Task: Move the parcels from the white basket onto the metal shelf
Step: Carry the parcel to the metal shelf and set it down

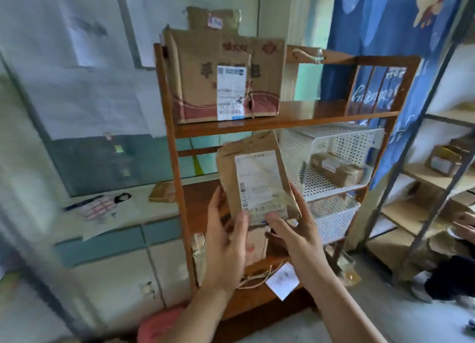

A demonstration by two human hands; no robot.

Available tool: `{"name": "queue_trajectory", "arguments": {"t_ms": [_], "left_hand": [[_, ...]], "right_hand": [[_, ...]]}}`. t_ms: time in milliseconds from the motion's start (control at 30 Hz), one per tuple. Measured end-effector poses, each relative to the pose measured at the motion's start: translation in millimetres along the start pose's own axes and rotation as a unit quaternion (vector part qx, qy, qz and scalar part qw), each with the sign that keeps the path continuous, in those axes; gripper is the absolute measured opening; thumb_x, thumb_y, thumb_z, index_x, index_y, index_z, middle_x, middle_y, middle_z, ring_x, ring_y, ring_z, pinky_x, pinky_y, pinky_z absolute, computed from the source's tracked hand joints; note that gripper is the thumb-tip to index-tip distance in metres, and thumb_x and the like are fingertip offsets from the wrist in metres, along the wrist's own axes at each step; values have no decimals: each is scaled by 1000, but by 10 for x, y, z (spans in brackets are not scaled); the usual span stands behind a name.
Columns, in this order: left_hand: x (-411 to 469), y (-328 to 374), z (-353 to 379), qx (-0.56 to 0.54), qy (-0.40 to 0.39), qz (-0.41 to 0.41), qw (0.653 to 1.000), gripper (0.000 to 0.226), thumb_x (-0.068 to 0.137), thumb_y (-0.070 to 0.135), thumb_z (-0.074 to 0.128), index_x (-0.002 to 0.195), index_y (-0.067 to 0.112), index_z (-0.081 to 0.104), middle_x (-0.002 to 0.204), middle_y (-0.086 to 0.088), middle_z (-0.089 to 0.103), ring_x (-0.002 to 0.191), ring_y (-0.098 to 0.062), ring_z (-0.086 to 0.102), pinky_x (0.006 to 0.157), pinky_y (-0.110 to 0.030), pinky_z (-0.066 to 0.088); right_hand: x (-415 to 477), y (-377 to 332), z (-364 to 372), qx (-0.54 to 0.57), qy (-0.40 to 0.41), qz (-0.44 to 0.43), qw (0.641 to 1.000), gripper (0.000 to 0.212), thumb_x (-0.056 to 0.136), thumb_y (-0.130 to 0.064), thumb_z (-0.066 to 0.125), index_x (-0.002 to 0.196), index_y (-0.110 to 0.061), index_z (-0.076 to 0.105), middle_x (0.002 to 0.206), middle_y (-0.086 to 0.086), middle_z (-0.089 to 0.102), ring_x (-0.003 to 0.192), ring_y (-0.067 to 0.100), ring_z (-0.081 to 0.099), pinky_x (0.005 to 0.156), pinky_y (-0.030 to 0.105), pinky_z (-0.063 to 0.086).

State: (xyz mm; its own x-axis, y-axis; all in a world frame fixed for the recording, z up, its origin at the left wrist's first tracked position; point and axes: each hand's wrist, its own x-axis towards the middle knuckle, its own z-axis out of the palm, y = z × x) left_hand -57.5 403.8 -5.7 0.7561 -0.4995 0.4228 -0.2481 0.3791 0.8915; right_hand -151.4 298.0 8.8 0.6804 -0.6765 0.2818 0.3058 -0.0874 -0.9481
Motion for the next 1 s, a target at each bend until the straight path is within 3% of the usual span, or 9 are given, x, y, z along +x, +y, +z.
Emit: {"name": "queue_trajectory", "arguments": {"t_ms": [167,233,300,400,500,667,733,867,1000], "left_hand": [[-47,578,-853,-40,97,10,994,88,84,36,69,155,36,15,132,2,68,123,-10,64,98,-30,53],[17,782,-1191,-49,184,9,982,83,88,42,70,155,34,22,105,18,78,107,0,70,100,-34,50],[45,937,-1450,2,194,2,981,65,90,47,64,149,32,40,83,27,76,91,8,71,99,-33,46],[-35,1030,-1559,25,79,-63,995,62,84,52,67,141,33,52,98,18,79,103,-3,73,100,-39,50],[-149,1036,-1578,2,34,-96,995,47,89,35,60,135,22,61,119,-4,76,115,-25,70,98,-45,54],[-280,974,-1638,-63,131,-60,988,36,97,38,55,127,22,69,124,-12,73,121,-34,65,100,-53,50],[-338,988,-1624,-94,159,-59,981,34,98,42,51,123,30,71,127,-9,72,123,-30,64,101,-50,48],[-379,1118,-1745,-45,91,-19,995,31,93,35,58,124,36,64,126,-7,71,119,-27,65,95,-46,48],[-348,1355,-2034,-31,103,-16,994,20,80,37,70,97,44,60,117,-16,71,109,-34,69,82,-39,57]], "right_hand": [[-7,-151,670,55,-68,5,996,78,75,-5,73,142,-33,45,108,-3,75,94,18,74,68,30,59],[30,-259,819,98,-71,38,992,75,72,-7,65,140,-33,46,107,2,72,86,17,73,63,33,59],[77,-365,956,88,-55,42,994,63,72,-11,69,129,-34,54,110,8,70,88,24,70,70,41,57],[173,-558,1127,16,-41,13,999,29,79,-15,76,104,-21,64,96,13,71,83,24,67,67,38,52],[261,-708,1197,-34,-63,-5,997,14,83,-17,75,90,-7,70,78,5,71,73,18,67,60,31,51],[96,-537,1300,55,-39,0,998,38,79,-46,68,112,-27,63,112,-1,70,103,18,68,87,41,53],[-90,-314,1431,99,-104,42,989,57,71,-51,71,122,-33,54,123,3,68,113,24,67,92,52,55],[-217,-204,1694,103,-205,56,972,72,64,-34,74,131,-37,47,118,0,72,114,30,66,85,47,57],[-154,-371,1933,84,-270,35,959,57,79,-24,68,133,-39,58,126,1,72,115,31,68,94,62,53]]}}
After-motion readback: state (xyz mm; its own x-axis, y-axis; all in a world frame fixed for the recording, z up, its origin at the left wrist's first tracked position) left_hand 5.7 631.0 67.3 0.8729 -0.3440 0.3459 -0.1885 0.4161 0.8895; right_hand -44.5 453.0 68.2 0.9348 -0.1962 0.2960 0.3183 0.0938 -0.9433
